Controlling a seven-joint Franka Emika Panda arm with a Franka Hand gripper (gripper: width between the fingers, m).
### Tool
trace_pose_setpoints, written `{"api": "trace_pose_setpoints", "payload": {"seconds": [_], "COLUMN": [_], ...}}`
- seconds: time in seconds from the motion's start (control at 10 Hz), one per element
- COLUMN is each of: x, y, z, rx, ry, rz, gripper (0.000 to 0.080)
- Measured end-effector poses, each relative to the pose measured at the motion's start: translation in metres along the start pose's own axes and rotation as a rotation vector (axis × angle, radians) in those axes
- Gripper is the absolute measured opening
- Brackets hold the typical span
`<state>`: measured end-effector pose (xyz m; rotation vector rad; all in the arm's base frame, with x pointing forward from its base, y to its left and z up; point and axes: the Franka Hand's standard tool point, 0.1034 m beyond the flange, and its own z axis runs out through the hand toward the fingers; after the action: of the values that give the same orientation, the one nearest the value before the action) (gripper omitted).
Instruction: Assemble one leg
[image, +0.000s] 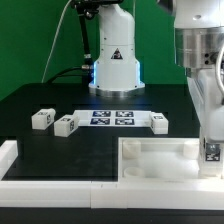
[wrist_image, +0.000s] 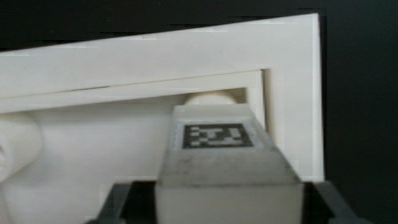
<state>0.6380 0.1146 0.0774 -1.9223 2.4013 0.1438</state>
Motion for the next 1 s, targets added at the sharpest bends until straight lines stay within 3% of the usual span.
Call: {"api": "trace_pose_setpoints", "payload": {"seconds": [0.1, 0.3, 0.5, 0.6, 1.0], "x": [-0.0014, -0.0021, -0.0023, -0.0025, -0.004], "y": [0.0004, 0.0007, 0.0006, 0.0008, 0.0039], "z": [0.0001, 0.0002, 0.0001, -0.0003, -0.0023], "rx": [0.0, 0.0, 0.0, -0.003, -0.04], "ry": [-0.002, -0.002, -0.002, -0.001, -0.004], "rz": [0.031, -0.047, -0.112, -0.292, -0.75], "gripper": [0.0291, 0.0597, 0.064, 0.064, 0.0649]}}
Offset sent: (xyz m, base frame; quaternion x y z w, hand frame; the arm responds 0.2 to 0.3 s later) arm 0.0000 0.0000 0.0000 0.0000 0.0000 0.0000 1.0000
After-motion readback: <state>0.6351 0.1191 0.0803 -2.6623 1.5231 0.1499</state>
